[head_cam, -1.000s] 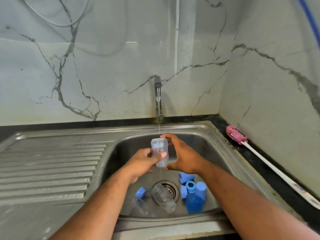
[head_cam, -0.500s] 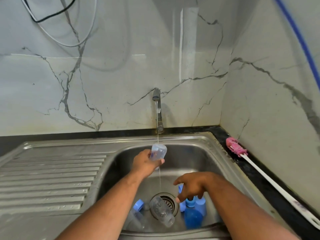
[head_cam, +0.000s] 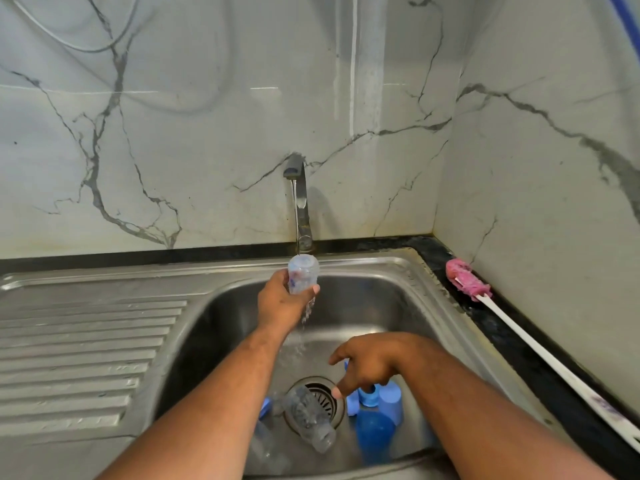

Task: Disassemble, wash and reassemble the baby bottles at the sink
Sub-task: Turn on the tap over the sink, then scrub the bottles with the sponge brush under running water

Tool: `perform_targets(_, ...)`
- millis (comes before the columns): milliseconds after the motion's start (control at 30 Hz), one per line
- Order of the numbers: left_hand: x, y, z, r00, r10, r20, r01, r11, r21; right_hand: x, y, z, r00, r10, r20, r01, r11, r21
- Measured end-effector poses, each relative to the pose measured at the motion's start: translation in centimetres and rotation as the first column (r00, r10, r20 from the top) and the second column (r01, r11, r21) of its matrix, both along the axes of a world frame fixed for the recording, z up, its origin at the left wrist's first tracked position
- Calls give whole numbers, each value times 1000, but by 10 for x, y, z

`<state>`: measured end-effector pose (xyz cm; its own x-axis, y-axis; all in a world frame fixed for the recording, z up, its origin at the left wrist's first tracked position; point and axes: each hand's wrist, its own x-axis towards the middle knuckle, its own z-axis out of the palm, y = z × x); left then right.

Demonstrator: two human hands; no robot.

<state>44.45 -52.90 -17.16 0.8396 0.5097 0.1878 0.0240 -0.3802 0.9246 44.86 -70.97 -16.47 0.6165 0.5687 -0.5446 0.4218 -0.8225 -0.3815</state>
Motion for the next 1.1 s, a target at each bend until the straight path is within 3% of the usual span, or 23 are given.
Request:
perform_targets(267,0,6,-1,999,11,49,-11,1000,-7,2,0,1,994,-4,107,4,1000,-4)
perform_targets(367,1,7,-3,998,31,60,-31,1000,0,2,-5,13,971,-98,218,78,992,101)
perform_targets(433,2,7,-3,997,27,67,-27,1000,-2,7,-16,22,918,-245,312,176,956,233)
perform_targets(500,2,6,-3,997,10,74,-9,1000,-12,17,-33,31,802,-443,400,289,874,390)
perform_targets(567,3,7,-3,997,3,72,-1,1000,-28,26,-54,41,589,-614,525,360,782,509)
perform_targets(633,3,8,-4,998,8,65,-6,1000,-25,33,-75,48,352,-684,640,416,726,547)
perform_targets(700,3,8,-4,998,8,60,-7,1000,-27,37,-92,50,238,-695,679,522,681,513)
perform_targets(867,3,7,-3,998,-5,56,7,999,-33,44,-109,37,304,-734,607,730,589,346)
perform_targets(1100,4,9,-3,999,5,49,-2,998,-59,47,-109,32,294,-741,604,730,582,358)
